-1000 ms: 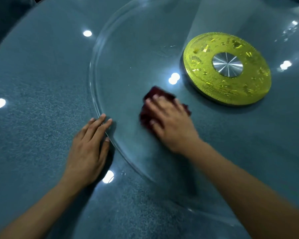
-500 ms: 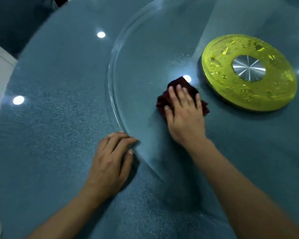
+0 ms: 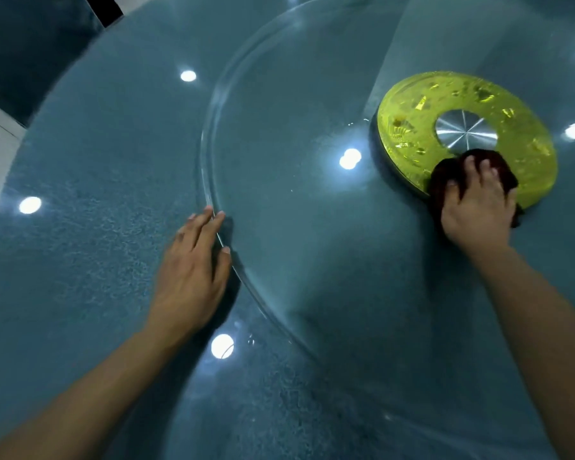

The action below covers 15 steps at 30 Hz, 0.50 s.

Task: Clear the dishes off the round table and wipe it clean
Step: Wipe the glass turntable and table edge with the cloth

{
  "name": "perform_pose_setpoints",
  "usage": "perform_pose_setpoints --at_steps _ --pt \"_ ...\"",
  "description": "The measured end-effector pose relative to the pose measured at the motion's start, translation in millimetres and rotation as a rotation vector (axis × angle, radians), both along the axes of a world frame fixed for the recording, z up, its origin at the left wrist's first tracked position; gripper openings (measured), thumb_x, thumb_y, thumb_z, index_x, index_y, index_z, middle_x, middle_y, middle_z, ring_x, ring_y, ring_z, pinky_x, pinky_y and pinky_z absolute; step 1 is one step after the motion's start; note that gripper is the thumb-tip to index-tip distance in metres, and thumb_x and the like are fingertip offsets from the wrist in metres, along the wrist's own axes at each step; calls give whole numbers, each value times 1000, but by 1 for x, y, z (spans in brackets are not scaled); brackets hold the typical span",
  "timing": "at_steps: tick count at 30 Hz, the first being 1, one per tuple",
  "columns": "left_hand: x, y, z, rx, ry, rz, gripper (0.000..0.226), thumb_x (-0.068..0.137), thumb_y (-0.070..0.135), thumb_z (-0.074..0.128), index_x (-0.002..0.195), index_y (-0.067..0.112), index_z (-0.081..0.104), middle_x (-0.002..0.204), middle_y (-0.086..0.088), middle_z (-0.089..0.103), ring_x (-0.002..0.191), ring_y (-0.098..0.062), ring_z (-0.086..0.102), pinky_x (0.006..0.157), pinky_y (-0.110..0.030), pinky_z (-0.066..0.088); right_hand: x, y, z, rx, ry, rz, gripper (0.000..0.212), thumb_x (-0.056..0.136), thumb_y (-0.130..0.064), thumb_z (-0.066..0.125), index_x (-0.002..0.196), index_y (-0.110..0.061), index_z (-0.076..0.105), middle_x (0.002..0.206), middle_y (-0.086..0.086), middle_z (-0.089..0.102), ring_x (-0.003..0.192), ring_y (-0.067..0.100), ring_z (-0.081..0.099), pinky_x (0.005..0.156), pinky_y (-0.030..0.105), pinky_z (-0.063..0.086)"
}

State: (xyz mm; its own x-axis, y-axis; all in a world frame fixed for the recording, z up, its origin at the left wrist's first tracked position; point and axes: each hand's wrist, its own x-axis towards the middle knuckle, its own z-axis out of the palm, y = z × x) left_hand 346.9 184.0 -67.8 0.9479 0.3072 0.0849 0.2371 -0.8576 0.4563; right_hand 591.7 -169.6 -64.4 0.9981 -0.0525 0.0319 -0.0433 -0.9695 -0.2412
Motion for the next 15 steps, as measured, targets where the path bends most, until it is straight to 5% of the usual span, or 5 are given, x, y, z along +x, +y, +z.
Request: perform_pose_setpoints --at_steps 4,9,15 --pt "-21 -16 -2 23 -4 -11 54 103 32 36 154 15 40 162 -6 35 147 -28 33 123 -42 24 8 40 2 3 2 -33 72 94 -48 20 159 -17 23 166 12 19 153 27 17 123 56 5" --pt "-34 -24 -1 36 -114 -50 44 99 20 43 139 9 58 142 -9 56 130 -33 48 114 -43 34 -81 177 -5 7 -119 535 64 96 -43 27 153 -15 40 158 14 37 146 29 34 121 57 16" --pt "-35 -16 10 -84 -228 150 20 90 6 45 106 9 57 101 -10 59 92 -28 49 84 -39 37 -179 212 -9 26 -68 903 59 101 -46 36 157 -28 29 164 -1 26 152 14 20 125 46 6"
